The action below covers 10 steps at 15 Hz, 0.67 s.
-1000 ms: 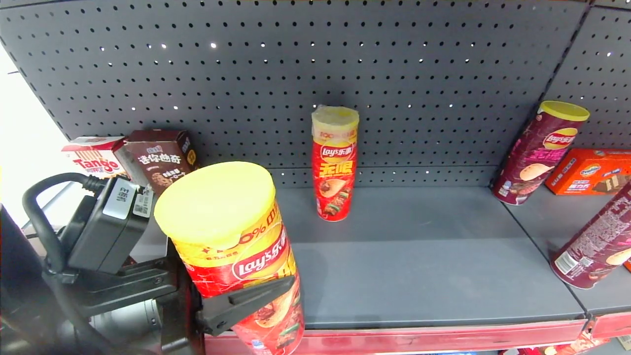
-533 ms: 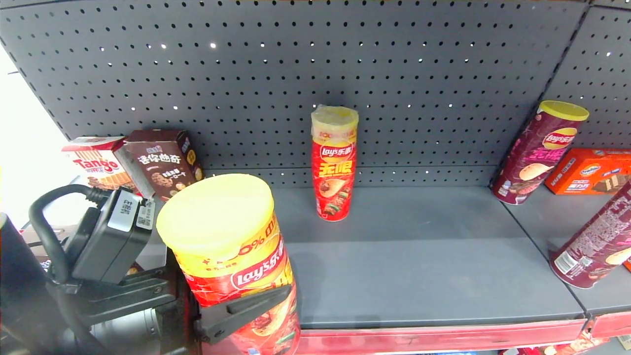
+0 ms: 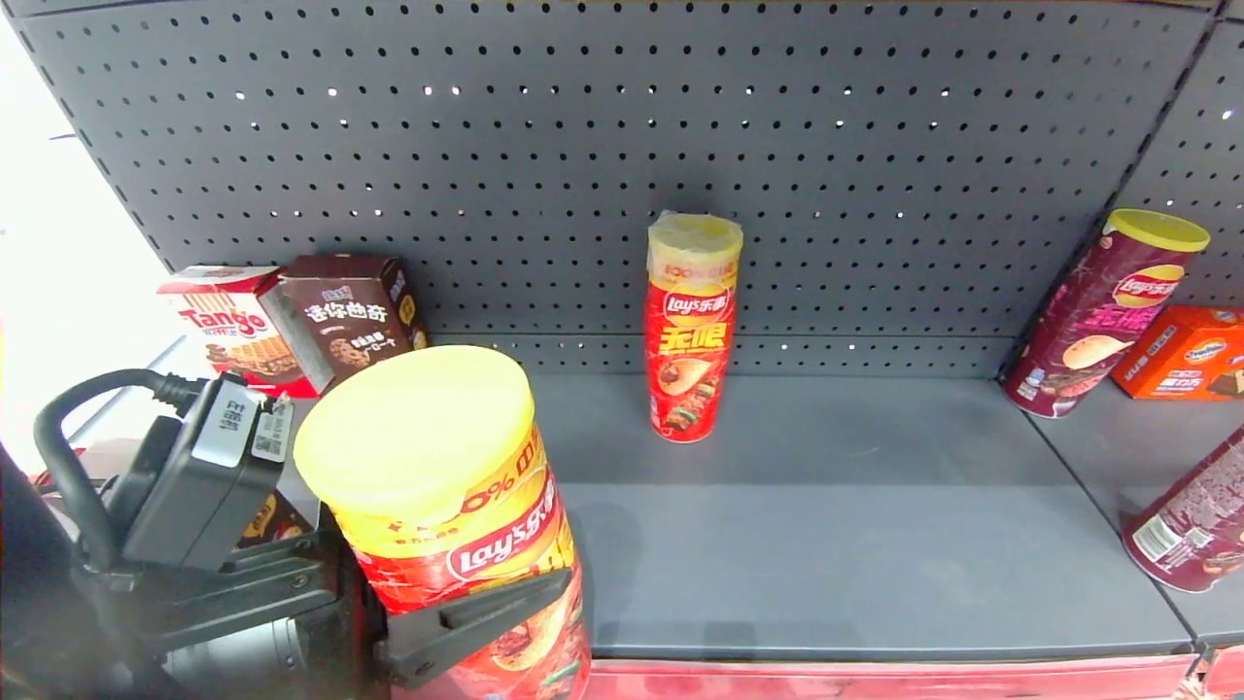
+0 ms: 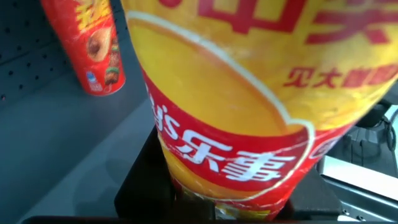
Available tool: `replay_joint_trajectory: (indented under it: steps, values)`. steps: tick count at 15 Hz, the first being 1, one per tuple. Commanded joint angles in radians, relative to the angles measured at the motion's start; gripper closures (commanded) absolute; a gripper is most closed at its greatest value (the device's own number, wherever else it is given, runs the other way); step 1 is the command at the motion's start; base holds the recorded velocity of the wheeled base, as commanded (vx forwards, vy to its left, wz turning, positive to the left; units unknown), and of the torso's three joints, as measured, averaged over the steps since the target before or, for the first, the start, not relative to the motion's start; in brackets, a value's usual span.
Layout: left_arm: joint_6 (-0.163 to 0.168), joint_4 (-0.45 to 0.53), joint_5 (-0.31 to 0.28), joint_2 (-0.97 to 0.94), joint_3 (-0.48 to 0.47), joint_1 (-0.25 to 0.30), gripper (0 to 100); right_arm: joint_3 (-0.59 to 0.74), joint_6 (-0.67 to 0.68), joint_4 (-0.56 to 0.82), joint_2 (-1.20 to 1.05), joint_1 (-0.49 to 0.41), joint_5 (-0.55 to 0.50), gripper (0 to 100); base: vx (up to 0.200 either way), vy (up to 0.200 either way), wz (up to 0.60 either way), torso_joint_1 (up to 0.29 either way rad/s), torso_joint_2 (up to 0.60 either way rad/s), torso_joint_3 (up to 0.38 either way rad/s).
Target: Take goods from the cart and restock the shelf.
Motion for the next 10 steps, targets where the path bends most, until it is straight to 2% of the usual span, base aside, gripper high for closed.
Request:
replay_joint_trajectory:
  steps: [1, 6, 7, 10]
  values:
    - [0.0, 0.0, 0.0, -0.008, 0.0, 0.0, 100, 0.0, -0.001, -0.001, 0.0, -0.001, 0.0, 0, 0.0, 0.0, 0.0, 0.0, 0.0, 0.0]
    - [-0.002, 0.002, 0.0, -0.022, 0.011, 0.0, 100, 0.0, 0.0, -0.001, 0.0, -0.001, 0.0, 0, 0.0, 0.0, 0.0, 0.0, 0.0, 0.0]
    - [0.0, 0.0, 0.0, -0.022, 0.016, 0.0, 100, 0.0, 0.0, -0.001, 0.0, -0.001, 0.0, 0, 0.0, 0.0, -0.6, 0.007, 0.01, 0.007]
    - [0.0, 0.0, 0.0, -0.023, 0.019, 0.0, 100, 0.0, 0.0, -0.001, 0.0, -0.001, 0.0, 0, 0.0, 0.0, 0.0, 0.0, 0.0, 0.0]
